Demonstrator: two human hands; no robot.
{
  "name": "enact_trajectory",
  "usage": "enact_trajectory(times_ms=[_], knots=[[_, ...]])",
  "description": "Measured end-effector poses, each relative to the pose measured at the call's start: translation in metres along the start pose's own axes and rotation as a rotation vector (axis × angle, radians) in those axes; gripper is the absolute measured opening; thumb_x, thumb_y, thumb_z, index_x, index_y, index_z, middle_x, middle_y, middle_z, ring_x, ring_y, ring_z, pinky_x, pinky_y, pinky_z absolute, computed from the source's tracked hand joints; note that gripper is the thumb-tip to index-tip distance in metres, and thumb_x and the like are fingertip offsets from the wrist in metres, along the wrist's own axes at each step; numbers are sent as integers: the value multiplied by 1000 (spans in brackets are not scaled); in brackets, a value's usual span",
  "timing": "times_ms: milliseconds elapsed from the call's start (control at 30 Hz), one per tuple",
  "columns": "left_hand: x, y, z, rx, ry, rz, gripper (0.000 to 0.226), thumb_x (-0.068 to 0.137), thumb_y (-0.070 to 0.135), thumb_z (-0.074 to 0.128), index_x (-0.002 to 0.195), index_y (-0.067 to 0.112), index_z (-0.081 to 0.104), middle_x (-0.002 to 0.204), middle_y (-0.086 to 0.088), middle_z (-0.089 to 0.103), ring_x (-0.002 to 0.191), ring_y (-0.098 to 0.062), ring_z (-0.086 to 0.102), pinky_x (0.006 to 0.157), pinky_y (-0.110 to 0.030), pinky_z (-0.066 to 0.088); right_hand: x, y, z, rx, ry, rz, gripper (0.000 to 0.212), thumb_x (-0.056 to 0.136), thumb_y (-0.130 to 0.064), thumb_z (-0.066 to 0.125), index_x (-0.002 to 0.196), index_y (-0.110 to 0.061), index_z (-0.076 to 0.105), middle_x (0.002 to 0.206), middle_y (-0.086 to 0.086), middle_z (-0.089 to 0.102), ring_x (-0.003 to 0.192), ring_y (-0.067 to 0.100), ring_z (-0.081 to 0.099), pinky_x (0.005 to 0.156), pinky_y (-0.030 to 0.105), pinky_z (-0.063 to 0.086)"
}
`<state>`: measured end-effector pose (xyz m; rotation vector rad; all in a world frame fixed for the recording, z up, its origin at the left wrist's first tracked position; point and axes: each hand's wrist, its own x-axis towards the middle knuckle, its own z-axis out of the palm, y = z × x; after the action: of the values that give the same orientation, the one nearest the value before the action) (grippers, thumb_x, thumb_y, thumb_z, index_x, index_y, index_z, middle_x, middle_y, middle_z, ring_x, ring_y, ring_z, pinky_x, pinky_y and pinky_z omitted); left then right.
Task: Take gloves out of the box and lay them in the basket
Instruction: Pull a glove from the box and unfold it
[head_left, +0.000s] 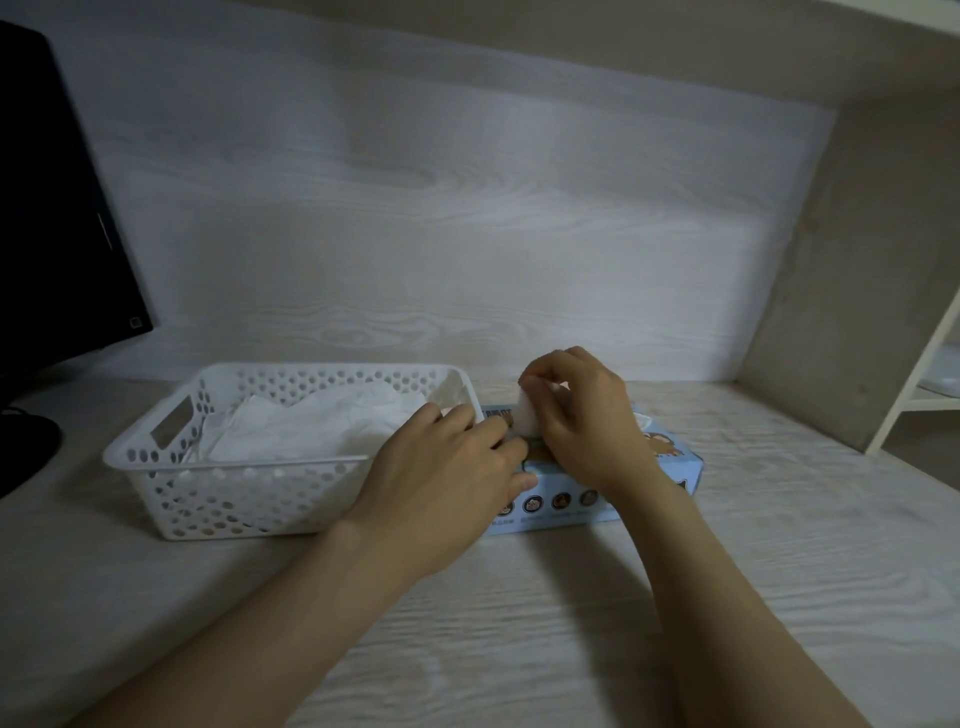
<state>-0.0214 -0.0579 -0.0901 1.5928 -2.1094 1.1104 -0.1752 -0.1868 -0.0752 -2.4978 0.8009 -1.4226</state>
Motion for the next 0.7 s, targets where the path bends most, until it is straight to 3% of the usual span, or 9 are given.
enact_trajectory(times_ms=[167,267,567,700], knots=[[0,-2,0,-34,-1,16,55,107,49,22,97,29,72,88,8,62,75,-20,57,69,-34,33,2,-14,3,133,163,53,11,107,-19,56,104,-18,67,101,-5,66,94,14,64,80,48,56],[1,-2,-2,-40,19,24,46,108,47,35,89,28,72,84,7,61,71,-20,57,67,-35,35,2,-20,6,159,214,69,11,108,-19,57,105,-17,67,100,-5,66,94,14,65,81,46,56],[2,-2,-3,-86,34,49,31,103,45,54,88,27,76,82,6,64,69,-21,61,66,-35,34,2,-31,2,119,433,84,13,109,-17,54,105,-13,65,101,-1,67,93,13,63,79,27,48],[2,-2,-2,-109,35,42,40,105,46,42,93,30,76,85,7,64,72,-20,62,67,-35,36,2,-38,-1,129,567,152,15,111,-20,52,103,-12,62,97,-2,65,84,5,59,75,17,43]])
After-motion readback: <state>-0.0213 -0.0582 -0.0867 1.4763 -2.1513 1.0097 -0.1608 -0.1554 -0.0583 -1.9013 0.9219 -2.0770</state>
